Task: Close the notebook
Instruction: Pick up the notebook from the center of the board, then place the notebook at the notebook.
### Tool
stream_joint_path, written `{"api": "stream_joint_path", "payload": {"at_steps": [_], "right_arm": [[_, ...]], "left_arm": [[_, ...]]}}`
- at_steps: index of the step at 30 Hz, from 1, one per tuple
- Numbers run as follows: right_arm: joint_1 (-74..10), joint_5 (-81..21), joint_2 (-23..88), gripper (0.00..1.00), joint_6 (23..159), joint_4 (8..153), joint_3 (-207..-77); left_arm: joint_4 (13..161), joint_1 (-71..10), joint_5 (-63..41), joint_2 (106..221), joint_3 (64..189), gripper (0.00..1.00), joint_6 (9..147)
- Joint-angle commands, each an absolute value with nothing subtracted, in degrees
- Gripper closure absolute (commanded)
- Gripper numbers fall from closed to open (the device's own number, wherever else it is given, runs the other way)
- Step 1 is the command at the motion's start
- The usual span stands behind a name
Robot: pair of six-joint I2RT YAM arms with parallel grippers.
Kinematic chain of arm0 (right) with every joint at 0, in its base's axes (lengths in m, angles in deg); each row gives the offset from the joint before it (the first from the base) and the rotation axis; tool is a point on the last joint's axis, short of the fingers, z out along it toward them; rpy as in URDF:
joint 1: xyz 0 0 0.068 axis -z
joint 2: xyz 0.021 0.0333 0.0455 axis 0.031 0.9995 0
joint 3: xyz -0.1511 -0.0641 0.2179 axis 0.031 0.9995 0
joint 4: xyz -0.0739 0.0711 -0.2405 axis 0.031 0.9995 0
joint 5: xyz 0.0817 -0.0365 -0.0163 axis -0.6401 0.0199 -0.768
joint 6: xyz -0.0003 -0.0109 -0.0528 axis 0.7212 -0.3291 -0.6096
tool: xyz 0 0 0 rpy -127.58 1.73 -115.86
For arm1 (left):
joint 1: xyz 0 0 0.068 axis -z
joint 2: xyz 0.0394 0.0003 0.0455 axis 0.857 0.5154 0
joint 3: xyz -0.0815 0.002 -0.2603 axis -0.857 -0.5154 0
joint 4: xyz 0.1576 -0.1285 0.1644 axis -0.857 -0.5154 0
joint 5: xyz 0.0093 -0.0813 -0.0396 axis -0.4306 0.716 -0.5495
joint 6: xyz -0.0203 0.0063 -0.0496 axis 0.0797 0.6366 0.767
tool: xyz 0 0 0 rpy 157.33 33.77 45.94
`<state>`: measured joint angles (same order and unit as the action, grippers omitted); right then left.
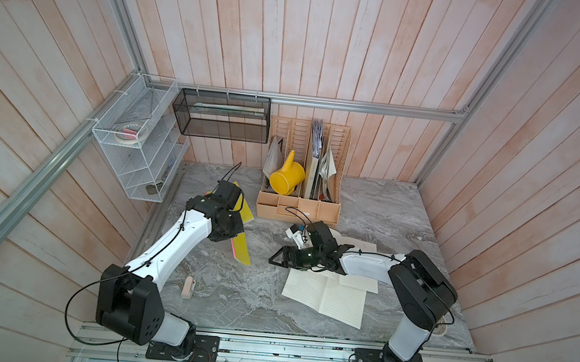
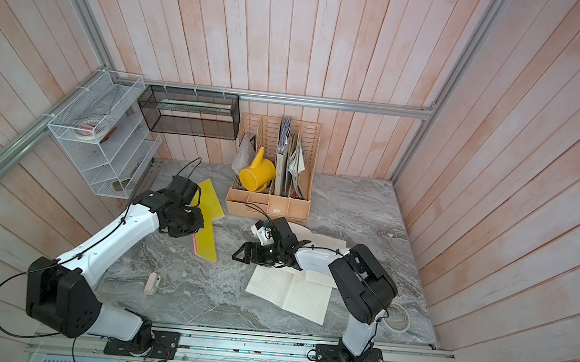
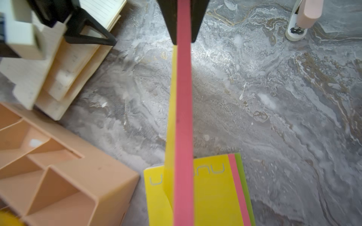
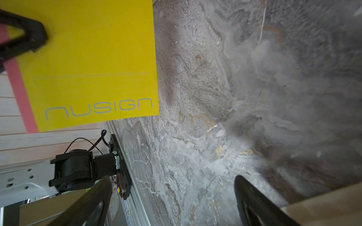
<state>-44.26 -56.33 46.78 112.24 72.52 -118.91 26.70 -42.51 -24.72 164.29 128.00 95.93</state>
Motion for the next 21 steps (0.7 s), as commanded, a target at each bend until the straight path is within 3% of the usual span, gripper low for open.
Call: {"api": "stream_joint_path", "payload": {"at_steps": [1,10,21], "right_arm": [[-43.5,-57.0,46.9,0.02,111.2,73.3,-120.2],[-42.4,-57.5,48.0,0.02,111.4,74.0,-121.0],[-42.4,-57.4,47.5,0.02,112.1,76.1,-124.3]], "left_arm": [[23.3,-45.2,-25.5,167.9,133.8,1.0,91.3],[26.5,-51.8,-24.1,181.2,153.3,1.0,87.7],[34.8,-55.2,-16.7,195.4,166.0,1.0,92.1]]}}
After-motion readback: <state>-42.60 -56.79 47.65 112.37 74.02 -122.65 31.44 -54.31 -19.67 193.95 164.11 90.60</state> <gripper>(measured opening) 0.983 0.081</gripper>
